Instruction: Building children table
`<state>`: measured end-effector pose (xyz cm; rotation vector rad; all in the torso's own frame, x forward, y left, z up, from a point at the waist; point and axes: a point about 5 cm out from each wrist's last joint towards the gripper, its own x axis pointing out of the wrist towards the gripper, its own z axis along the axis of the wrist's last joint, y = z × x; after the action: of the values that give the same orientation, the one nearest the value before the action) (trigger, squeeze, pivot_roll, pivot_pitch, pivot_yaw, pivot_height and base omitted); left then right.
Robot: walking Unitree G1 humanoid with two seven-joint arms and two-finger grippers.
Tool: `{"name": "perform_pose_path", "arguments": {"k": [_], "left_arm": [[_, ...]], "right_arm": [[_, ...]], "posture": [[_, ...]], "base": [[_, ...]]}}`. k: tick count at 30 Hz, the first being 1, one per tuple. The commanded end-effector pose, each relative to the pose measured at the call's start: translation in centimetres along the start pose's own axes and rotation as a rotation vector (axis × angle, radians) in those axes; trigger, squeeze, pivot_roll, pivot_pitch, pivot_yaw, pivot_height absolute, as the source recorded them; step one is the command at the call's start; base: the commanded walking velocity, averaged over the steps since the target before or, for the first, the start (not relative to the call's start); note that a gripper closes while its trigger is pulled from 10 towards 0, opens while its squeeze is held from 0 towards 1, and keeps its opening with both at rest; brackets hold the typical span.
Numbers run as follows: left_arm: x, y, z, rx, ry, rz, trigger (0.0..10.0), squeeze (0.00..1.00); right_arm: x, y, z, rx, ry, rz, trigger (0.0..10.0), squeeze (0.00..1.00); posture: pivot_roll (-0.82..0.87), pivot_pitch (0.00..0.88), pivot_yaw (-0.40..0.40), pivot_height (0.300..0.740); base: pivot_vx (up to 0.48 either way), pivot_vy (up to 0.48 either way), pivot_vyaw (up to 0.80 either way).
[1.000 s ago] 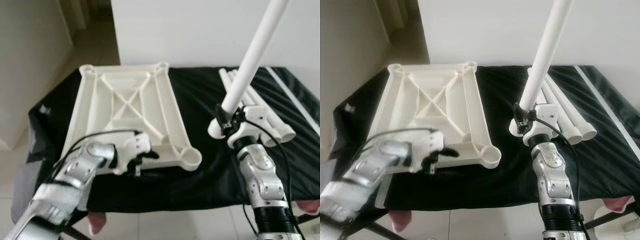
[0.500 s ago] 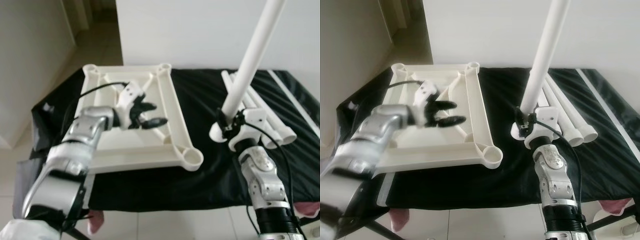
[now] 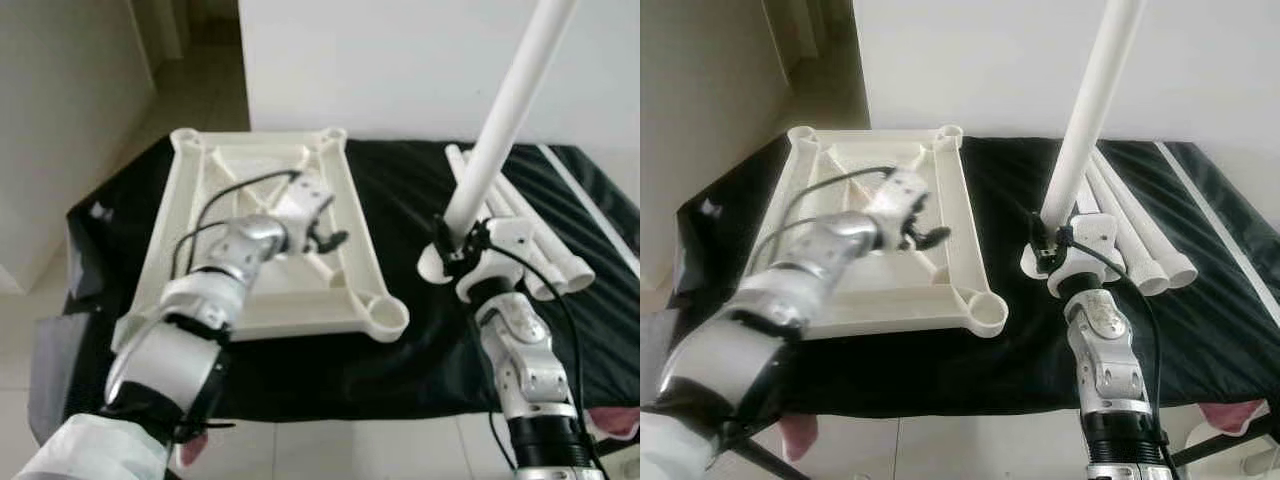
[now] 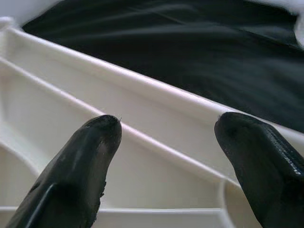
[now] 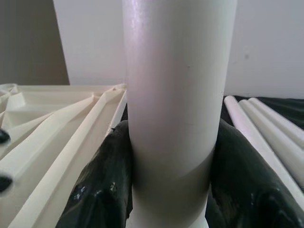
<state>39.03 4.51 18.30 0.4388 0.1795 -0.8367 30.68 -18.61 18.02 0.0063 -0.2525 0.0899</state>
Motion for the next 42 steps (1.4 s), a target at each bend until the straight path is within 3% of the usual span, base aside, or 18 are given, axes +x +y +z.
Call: {"name": "perform_pose_path", "arguments": {"k": [1, 12, 14, 15, 16, 17, 24, 27, 30, 31, 32, 34, 38, 42], "left_arm": [[0.1, 1.2, 0.2, 0.046, 0.016, 0.311, 10.0, 0.00], [1.8, -1.6, -0.1, 0.172, 0.060, 0.223, 10.0, 0.00], [2.2, -3.0, -0.7, 0.213, 0.067, 0.121, 10.0, 0.00], [2.2, -3.0, -0.7, 0.213, 0.067, 0.121, 10.0, 0.00], [2.4, -4.6, -1.3, 0.254, 0.058, -0.010, 10.0, 0.00], [2.4, -4.6, -1.3, 0.254, 0.058, -0.010, 10.0, 0.00], [2.3, -7.8, -2.2, 0.255, 0.016, -0.324, 10.0, 0.00], [2.2, -8.4, -2.4, 0.260, 0.005, -0.383, 10.0, 0.00], [1.5, -10.4, -2.9, 0.263, -0.032, -0.592, 10.0, 0.00], [1.5, -10.4, -2.9, 0.263, -0.032, -0.592, 10.0, 0.00], [0.7, -11.5, -3.2, 0.269, -0.059, -0.733, 10.0, 0.00], [0.7, -11.5, -3.2, 0.269, -0.059, -0.733, 10.0, 0.00], [-0.7, -12.4, -3.7, 0.300, -0.066, -0.893, 10.0, 0.00], [-1.0, -12.1, -3.9, 0.356, -0.065, -0.893, 10.0, 0.00]], "right_arm": [[0.0, -0.3, 0.7, 0.002, -0.032, -0.017, 10.0, 0.00], [-0.3, -0.5, 1.0, 0.001, -0.043, -0.041, 10.0, 0.00], [-0.5, -0.8, 1.1, -0.003, -0.043, -0.050, 10.0, 0.00], [-0.5, -0.8, 1.1, -0.003, -0.043, -0.050, 10.0, 0.00], [-0.7, -1.0, 1.1, -0.004, -0.042, -0.059, 10.0, 0.00], [-0.7, -1.0, 1.1, -0.004, -0.042, -0.059, 10.0, 0.00], [-0.8, -1.4, 1.2, -0.008, -0.043, -0.074, 10.0, 0.00], [-0.8, -1.4, 1.2, -0.007, -0.043, -0.074, 10.0, 0.00], [-0.7, -1.2, 1.2, -0.004, -0.048, -0.066, 10.0, 0.00], [-0.7, -1.2, 1.2, -0.004, -0.048, -0.066, 10.0, 0.00], [-0.6, -0.9, 1.3, 0.005, -0.053, -0.039, 10.0, 0.00], [-0.6, -0.9, 1.3, 0.005, -0.053, -0.039, 10.0, 0.00], [-0.4, 0.0, 1.3, 0.013, -0.057, 0.028, 10.0, 0.00], [-0.2, 0.3, 1.2, 0.016, -0.057, 0.047, 10.0, 0.00]], "posture": [[0.01, 0.000, 0.006, 0.740], [-0.01, 0.000, 0.026, 0.740], [-0.01, 0.000, 0.030, 0.740], [-0.01, 0.000, 0.030, 0.740], [-0.01, 0.000, 0.036, 0.740], [-0.01, 0.000, 0.036, 0.740], [-0.01, 0.005, 0.045, 0.740], [-0.01, 0.003, 0.049, 0.740], [-0.01, 0.000, 0.050, 0.740], [-0.01, 0.000, 0.050, 0.740], [-0.01, 0.000, 0.049, 0.740], [-0.01, 0.000, 0.049, 0.740], [0.00, 0.000, 0.045, 0.740], [0.00, 0.000, 0.045, 0.740]], "base": [[0.000, 0.000, 0.00], [0.000, 0.000, 0.00], [0.000, 0.000, 0.00], [0.000, 0.000, 0.00], [0.000, 0.000, 0.00], [0.000, 0.000, 0.00], [0.000, 0.000, 0.00], [0.000, 0.000, 0.00], [0.000, 0.000, 0.00], [0.000, 0.000, 0.00], [0.000, 0.000, 0.00], [0.000, 0.000, 0.00], [0.000, 0.000, 0.00], [0.000, 0.000, 0.00]]}}
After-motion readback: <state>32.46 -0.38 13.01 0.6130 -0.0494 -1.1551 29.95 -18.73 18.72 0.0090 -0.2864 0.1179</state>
